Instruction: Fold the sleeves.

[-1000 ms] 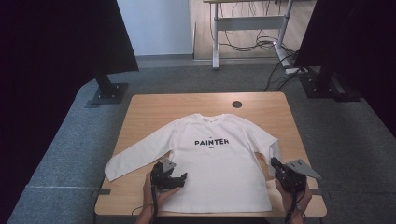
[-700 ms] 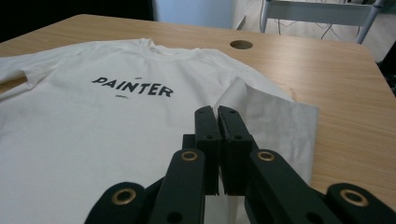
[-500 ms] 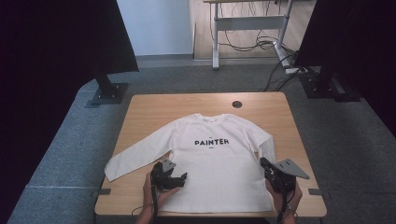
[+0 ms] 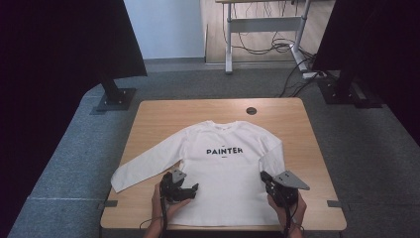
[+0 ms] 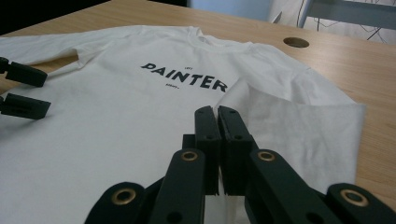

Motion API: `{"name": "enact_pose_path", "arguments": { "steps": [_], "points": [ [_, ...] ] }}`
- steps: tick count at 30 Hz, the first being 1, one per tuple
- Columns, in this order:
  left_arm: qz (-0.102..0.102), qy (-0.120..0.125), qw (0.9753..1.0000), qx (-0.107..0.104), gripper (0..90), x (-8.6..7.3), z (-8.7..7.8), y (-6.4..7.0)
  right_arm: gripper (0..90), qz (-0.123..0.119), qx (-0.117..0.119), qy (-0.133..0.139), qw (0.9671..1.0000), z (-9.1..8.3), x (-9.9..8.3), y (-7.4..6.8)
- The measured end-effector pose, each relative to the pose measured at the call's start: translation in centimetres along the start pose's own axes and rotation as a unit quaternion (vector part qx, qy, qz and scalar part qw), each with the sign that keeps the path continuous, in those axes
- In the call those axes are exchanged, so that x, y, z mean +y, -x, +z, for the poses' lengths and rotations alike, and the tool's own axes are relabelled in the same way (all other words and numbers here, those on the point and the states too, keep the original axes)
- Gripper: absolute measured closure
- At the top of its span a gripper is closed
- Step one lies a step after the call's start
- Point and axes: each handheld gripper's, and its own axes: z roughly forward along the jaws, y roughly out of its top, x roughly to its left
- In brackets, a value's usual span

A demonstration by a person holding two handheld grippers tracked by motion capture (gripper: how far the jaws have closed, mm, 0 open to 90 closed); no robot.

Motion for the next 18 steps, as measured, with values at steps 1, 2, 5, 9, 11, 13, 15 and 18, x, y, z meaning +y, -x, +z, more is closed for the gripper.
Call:
{"name": "enact_pose_path", "arguments": {
  "steps": [1,2,5,9,11,13,15,18],
  "points": [
    [0.000,0.000,1.0000,0.000,19.8,0.00,0.00,0.00,87.0,0.000,0.000,0.000,1.0000,0.01,-0.01,-0.01],
    [0.000,0.000,1.0000,0.000,19.8,0.00,0.00,0.00,87.0,0.000,-0.001,0.001,1.0000,0.00,-0.01,0.01],
    [0.000,0.000,1.0000,0.000,19.8,0.00,0.00,0.00,87.0,0.004,-0.004,0.006,1.0000,-0.13,0.03,0.14],
    [0.000,0.000,1.0000,0.000,19.8,0.00,0.00,0.00,87.0,0.002,-0.003,0.013,0.9999,-0.25,0.13,-0.05],
    [0.000,0.000,1.0000,0.000,19.8,0.00,0.00,0.00,87.0,-0.003,0.004,0.015,0.9999,-0.18,0.10,-0.24],
    [0.000,0.000,1.0000,0.000,19.8,0.00,0.00,0.00,87.0,-0.005,0.010,0.014,0.9998,-0.04,0.04,-0.42],
    [0.000,0.000,1.0000,0.000,19.8,0.00,0.00,0.00,87.0,-0.006,0.013,0.013,0.9998,0.08,-0.04,-0.57],
    [0.000,0.000,1.0000,0.000,19.8,0.00,0.00,0.00,87.0,-0.004,0.018,0.011,0.9998,0.16,-0.12,-0.71]
  ]
}}
